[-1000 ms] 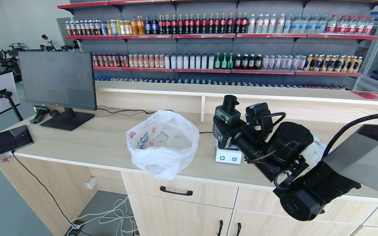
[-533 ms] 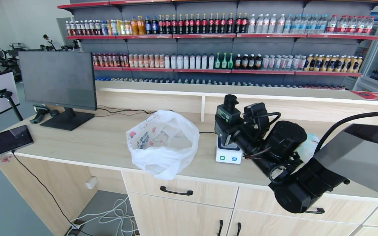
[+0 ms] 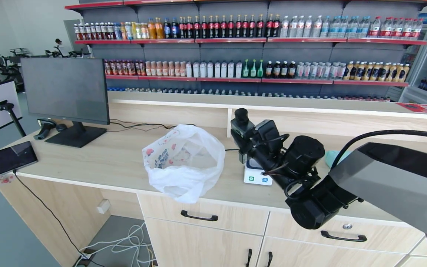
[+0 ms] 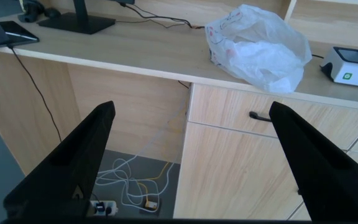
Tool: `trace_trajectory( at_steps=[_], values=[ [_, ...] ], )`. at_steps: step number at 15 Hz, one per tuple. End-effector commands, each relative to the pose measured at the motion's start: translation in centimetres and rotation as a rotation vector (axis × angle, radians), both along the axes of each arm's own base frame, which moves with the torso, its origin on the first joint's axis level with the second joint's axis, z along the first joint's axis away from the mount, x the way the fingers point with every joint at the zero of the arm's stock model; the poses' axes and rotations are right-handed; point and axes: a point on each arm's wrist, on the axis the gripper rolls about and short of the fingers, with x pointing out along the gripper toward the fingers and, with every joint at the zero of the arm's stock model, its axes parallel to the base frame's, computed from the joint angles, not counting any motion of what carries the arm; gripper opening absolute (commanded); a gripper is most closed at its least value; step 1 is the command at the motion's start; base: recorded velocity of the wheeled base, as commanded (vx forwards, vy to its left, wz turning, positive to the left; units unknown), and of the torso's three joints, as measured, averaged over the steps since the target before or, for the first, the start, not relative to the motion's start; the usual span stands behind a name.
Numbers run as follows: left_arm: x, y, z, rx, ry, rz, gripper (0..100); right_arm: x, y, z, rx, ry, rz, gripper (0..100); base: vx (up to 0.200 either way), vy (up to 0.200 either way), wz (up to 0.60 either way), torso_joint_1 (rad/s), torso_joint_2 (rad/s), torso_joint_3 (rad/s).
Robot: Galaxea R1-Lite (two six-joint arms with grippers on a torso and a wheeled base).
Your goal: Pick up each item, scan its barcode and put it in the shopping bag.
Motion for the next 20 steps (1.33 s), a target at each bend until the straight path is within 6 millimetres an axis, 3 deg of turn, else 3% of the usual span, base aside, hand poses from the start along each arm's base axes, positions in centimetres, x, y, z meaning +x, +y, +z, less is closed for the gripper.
trace_trajectory(
  at_steps=[1,7,12,16,20],
  values=[
    [0.0,0.0,0.0,0.000,0.001,0.000,100,0.9,0.3,-1.6,-0.082,-0.032,0.041,0,0.000,0.000,0.00,0.000,0.00,0.000],
    [0.0,0.0,0.0,0.000,0.001,0.000,100,3.7,1.1,-3.3,-0.157,-0.142,0.084,0,0.000,0.000,0.00,0.000,0.00,0.000],
    [0.0,0.0,0.0,0.000,0.001,0.000,100,6.2,-1.9,-4.0,-0.233,-0.212,0.082,0,0.000,0.000,0.00,0.000,0.00,0.000],
    [0.0,0.0,0.0,-0.002,0.001,0.000,100,8.0,-5.5,-5.2,-0.274,-0.218,0.073,0,0.000,0.000,0.00,0.000,0.00,0.000],
    [0.0,0.0,0.0,0.000,0.001,0.000,100,9.0,-6.8,-6.6,-0.287,-0.201,0.073,0,0.000,0.000,0.00,0.000,0.00,0.000]
  ],
)
